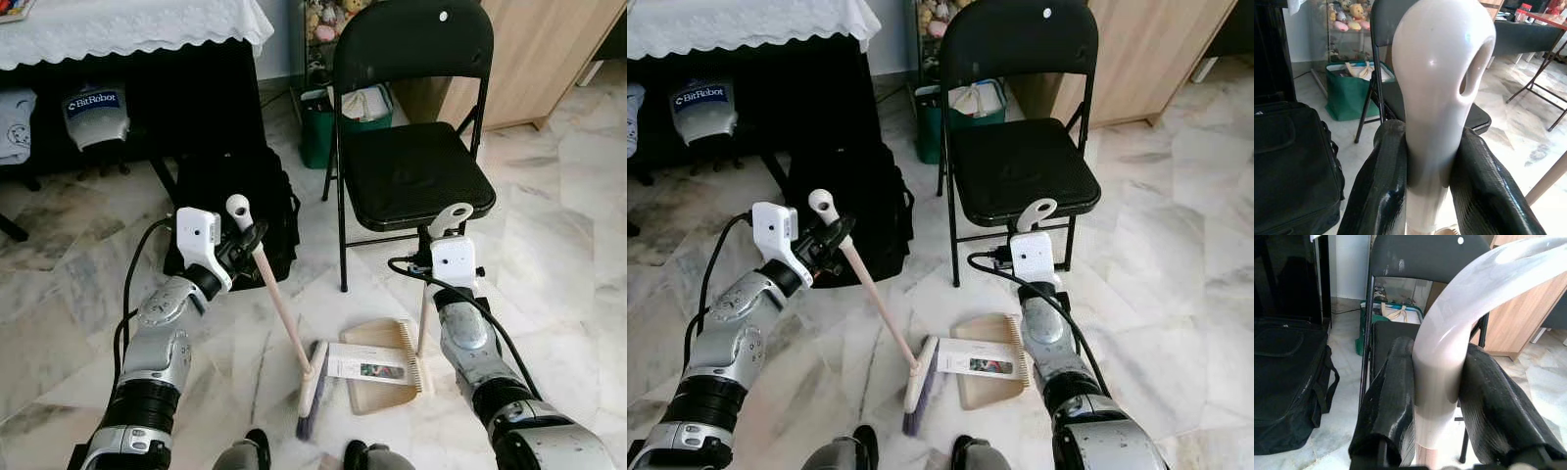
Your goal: Sweep floor
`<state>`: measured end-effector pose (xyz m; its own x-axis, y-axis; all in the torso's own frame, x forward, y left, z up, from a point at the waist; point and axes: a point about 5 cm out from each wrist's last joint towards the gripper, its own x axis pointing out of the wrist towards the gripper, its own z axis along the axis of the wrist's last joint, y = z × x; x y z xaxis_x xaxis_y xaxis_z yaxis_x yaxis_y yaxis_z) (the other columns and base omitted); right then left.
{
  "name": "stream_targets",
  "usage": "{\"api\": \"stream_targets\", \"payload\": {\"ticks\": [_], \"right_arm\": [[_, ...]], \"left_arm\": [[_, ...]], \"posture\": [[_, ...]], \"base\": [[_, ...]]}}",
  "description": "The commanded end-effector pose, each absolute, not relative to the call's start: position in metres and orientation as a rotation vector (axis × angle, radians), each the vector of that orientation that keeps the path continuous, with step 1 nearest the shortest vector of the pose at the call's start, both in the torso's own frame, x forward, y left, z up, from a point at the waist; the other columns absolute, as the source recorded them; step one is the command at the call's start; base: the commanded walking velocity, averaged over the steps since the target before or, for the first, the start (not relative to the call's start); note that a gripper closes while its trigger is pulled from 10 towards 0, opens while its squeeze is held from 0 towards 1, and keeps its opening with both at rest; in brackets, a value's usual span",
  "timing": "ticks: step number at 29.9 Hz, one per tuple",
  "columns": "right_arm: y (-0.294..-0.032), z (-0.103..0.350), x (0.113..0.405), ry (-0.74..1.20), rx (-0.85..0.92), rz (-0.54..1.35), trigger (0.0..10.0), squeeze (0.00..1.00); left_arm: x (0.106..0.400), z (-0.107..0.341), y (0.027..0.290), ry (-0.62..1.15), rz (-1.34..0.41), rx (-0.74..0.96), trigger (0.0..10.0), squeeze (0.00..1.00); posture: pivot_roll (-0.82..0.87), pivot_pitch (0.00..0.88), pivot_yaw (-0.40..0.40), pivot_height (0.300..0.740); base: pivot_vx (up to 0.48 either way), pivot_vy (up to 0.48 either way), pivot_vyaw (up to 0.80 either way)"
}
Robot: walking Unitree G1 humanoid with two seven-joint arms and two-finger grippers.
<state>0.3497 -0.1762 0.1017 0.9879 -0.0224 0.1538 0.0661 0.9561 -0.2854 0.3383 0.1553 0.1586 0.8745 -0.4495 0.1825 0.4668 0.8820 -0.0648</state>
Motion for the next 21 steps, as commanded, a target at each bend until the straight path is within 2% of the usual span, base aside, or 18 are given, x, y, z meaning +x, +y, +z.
{"api": "stream_targets", "payload": {"ticks": [1, 11, 21], "right_arm": [[-0.176, 0.105, 0.351, -0.163, -0.291, -0.053, 10.0, 0.00], [-0.173, 0.132, 0.360, -0.285, -0.267, -0.064, 10.0, 0.00], [-0.171, 0.133, 0.360, -0.295, -0.260, -0.066, 10.0, 0.00]], "left_arm": [[0.338, 0.167, 0.156, -0.201, -0.480, -0.073, 10.0, 0.00], [0.338, 0.168, 0.157, -0.200, -0.471, -0.056, 10.0, 0.00], [0.338, 0.184, 0.174, -0.306, -0.321, -0.015, 10.0, 0.00]], "posture": [[0.07, 0.234, 0.019, 0.740], [0.07, 0.214, 0.024, 0.740], [0.08, 0.208, 0.025, 0.740]], "base": [[0.000, 0.000, 0.00], [0.000, 0.000, 0.00], [0.000, 0.000, 0.00]]}}
